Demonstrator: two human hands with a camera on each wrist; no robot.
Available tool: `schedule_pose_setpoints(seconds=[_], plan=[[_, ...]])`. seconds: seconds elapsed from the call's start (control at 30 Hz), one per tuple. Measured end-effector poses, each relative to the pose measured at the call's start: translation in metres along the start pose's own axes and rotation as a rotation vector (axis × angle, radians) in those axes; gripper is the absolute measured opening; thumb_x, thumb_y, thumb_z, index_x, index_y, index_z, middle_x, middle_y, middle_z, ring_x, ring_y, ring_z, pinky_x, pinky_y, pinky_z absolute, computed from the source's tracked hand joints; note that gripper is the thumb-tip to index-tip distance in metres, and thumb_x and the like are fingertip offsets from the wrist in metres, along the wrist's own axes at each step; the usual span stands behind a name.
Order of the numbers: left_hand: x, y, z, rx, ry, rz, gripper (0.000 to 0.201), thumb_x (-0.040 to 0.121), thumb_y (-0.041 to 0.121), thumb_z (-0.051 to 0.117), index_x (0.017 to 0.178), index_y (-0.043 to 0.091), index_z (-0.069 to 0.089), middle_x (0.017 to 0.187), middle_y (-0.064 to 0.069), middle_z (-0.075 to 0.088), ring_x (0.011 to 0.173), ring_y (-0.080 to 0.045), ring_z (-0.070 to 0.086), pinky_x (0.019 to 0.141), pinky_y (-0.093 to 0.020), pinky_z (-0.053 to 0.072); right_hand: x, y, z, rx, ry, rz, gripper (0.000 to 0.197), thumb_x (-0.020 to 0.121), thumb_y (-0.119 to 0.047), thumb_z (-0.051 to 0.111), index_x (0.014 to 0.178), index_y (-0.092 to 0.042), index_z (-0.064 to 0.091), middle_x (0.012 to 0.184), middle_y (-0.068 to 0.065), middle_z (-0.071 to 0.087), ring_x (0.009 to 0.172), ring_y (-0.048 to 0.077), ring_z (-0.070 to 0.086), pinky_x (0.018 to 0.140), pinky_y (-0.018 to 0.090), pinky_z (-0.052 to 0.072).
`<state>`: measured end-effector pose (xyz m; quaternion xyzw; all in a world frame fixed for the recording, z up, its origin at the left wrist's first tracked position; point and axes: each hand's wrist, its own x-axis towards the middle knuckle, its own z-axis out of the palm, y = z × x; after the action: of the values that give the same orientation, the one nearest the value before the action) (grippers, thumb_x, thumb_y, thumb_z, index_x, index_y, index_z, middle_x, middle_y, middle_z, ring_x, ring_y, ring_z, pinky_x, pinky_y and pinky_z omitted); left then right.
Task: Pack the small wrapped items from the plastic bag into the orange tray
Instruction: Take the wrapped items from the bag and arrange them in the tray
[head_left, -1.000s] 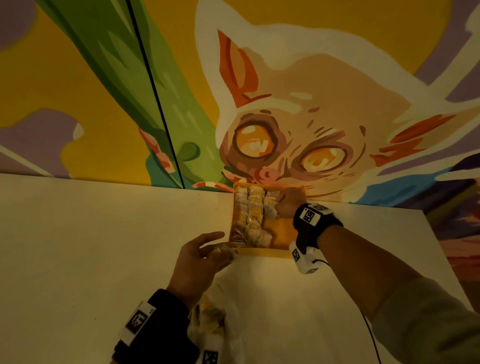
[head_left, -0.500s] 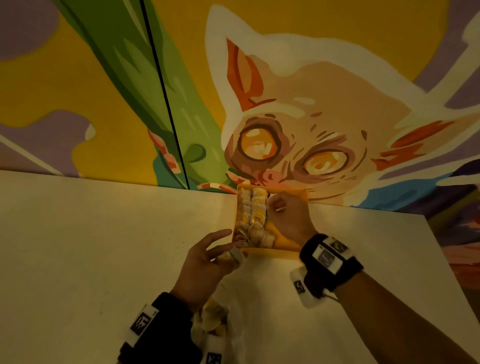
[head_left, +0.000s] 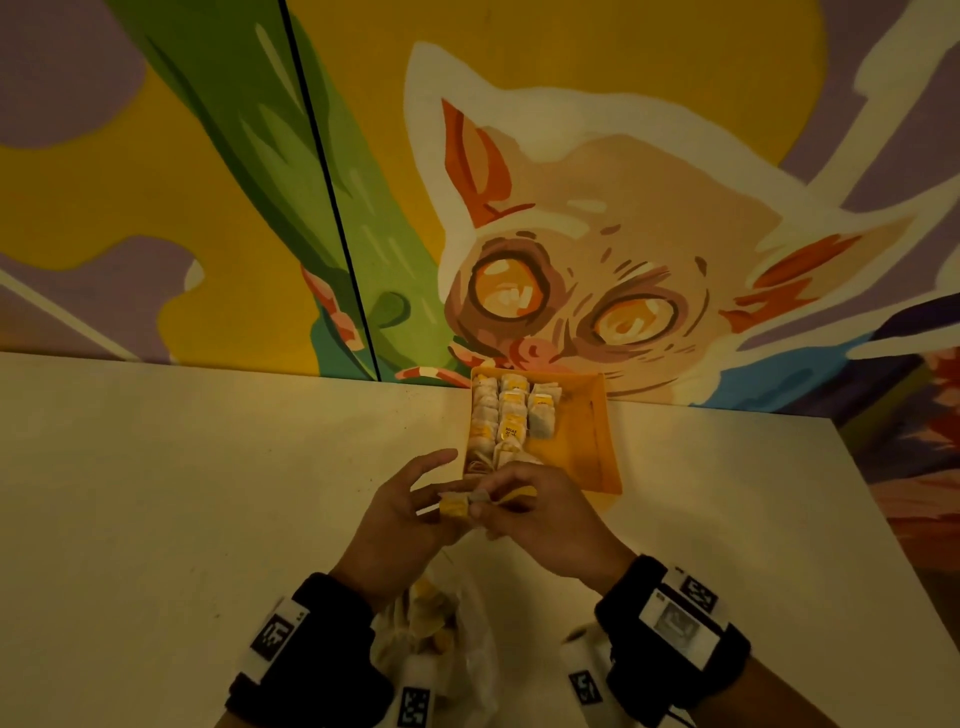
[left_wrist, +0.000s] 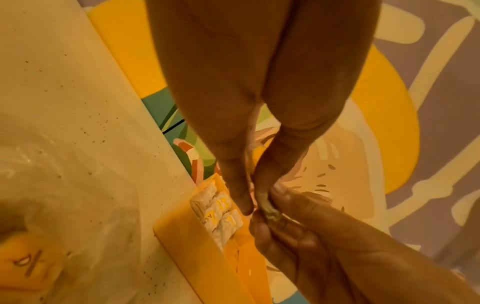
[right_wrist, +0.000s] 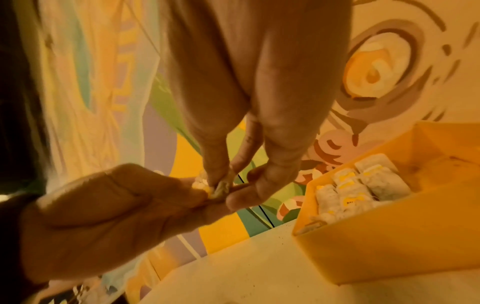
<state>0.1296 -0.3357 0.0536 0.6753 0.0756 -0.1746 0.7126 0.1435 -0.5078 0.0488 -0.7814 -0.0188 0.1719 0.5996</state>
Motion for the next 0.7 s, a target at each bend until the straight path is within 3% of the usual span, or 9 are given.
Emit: schedule_pose_setpoints(seconds=[0.13, 0.27, 0.33, 0.4, 0.47, 0.57, 0.63, 0.7], plan=[[-0.003, 0.000, -0.002, -0.086, 0.075, -0.008, 0.020, 0.083, -0.003, 0.068, 0.101, 0.004, 0.072, 0.093, -0.020, 0.073, 0.092, -0.036, 0.070, 0.073, -0.032, 0.059, -0.009, -0.001, 0.001, 0.235, 0.104, 0.053, 0.015, 0.078, -0.009, 0.078, 0.087, -0.007, 0.065, 0.095, 0.009, 0.068, 0.077, 0.024, 0.073, 0.069, 0.033, 0.060], [-0.004, 0.004, -0.002, 0.010, 0.056, 0.043, 0.009, 0.084, 0.002, 0.068, 0.090, 0.002, 0.075, 0.088, -0.014, 0.075, 0.085, -0.030, 0.072, 0.070, -0.028, 0.058, -0.016, 0.004, 0.003, 0.302, 0.093, 0.102, 0.027, 0.074, -0.001, 0.080, 0.092, 0.000, 0.060, 0.098, 0.016, 0.068, 0.080, 0.029, 0.072, 0.071, 0.036, 0.060], [-0.003, 0.007, -0.001, 0.086, 0.048, 0.090, 0.007, 0.085, 0.002, 0.067, 0.087, 0.001, 0.074, 0.087, -0.013, 0.075, 0.083, -0.028, 0.072, 0.070, -0.029, 0.059, -0.019, 0.006, 0.001, 0.264, 0.028, 0.114, 0.035, 0.074, -0.007, 0.082, 0.102, -0.010, 0.061, 0.105, 0.014, 0.065, 0.086, 0.028, 0.072, 0.074, 0.038, 0.060], [-0.001, 0.009, -0.001, 0.179, 0.037, 0.152, 0.007, 0.086, 0.002, 0.066, 0.084, 0.003, 0.073, 0.083, -0.010, 0.075, 0.080, -0.027, 0.072, 0.070, -0.029, 0.059, -0.020, 0.006, -0.005, 0.134, -0.053, 0.080, 0.051, 0.073, -0.016, 0.083, 0.115, -0.028, 0.058, 0.115, 0.002, 0.060, 0.098, 0.022, 0.067, 0.079, 0.032, 0.059], [0.000, 0.011, 0.000, 0.311, 0.018, 0.223, 0.012, 0.087, 0.001, 0.066, 0.080, 0.009, 0.073, 0.079, -0.003, 0.075, 0.076, -0.021, 0.071, 0.067, -0.027, 0.058, -0.021, 0.004, -0.011, 0.037, -0.133, 0.029, 0.062, 0.074, -0.021, 0.083, 0.126, -0.036, 0.051, 0.123, -0.010, 0.054, 0.108, 0.013, 0.060, 0.082, 0.025, 0.056], [-0.001, 0.015, 0.003, 0.451, -0.014, 0.301, 0.019, 0.086, 0.003, 0.068, 0.077, 0.020, 0.072, 0.077, 0.009, 0.073, 0.073, -0.008, 0.069, 0.065, -0.017, 0.053, -0.016, 0.001, -0.013, -0.083, -0.141, -0.029, 0.054, 0.077, -0.033, 0.080, 0.124, -0.038, 0.055, 0.123, -0.017, 0.056, 0.111, 0.008, 0.056, 0.082, 0.027, 0.056], [-0.002, 0.017, 0.005, 0.535, -0.011, 0.347, 0.022, 0.086, 0.007, 0.069, 0.078, 0.027, 0.071, 0.079, 0.013, 0.072, 0.077, -0.003, 0.066, 0.065, -0.015, 0.053, -0.013, 0.003, -0.013, -0.169, -0.079, -0.091, 0.039, 0.079, -0.035, 0.077, 0.115, -0.035, 0.062, 0.113, -0.018, 0.061, 0.104, 0.006, 0.059, 0.079, 0.029, 0.056], [-0.002, 0.020, 0.007, 0.606, 0.007, 0.396, 0.022, 0.085, 0.009, 0.070, 0.081, 0.030, 0.071, 0.082, 0.013, 0.071, 0.081, -0.003, 0.064, 0.068, -0.014, 0.053, -0.011, 0.003, -0.014, -0.231, -0.007, -0.151, 0.019, 0.081, -0.032, 0.076, 0.099, -0.032, 0.067, 0.099, -0.016, 0.066, 0.094, 0.006, 0.062, 0.071, 0.025, 0.053]])
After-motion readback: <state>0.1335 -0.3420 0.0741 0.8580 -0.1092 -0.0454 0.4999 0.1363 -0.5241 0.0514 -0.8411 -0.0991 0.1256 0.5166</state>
